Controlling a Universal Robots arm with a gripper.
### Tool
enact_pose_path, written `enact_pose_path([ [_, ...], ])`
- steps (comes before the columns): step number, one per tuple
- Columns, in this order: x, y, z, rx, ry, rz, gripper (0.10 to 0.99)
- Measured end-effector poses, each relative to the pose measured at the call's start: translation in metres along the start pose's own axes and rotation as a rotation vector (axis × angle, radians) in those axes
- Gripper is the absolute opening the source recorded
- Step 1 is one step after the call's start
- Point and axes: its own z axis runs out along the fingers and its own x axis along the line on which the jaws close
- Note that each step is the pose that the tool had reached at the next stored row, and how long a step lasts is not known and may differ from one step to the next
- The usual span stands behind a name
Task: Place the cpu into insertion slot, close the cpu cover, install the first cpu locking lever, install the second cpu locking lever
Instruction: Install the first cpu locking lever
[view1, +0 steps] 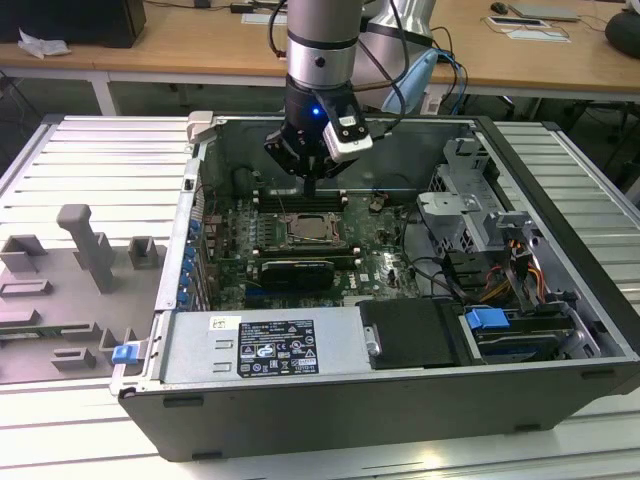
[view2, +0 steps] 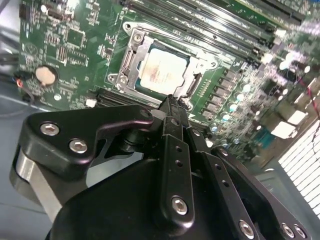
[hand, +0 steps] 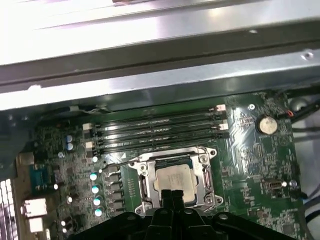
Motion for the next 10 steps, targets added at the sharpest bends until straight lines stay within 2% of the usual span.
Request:
enact_pose_path([
  [4, -0.0001, 0.0, 0.0001, 0.001, -0.0003, -0.072, 0.106],
  [10, 0.0, 0.0, 0.0004, 0.001, 0.001, -0.153, 0.106],
])
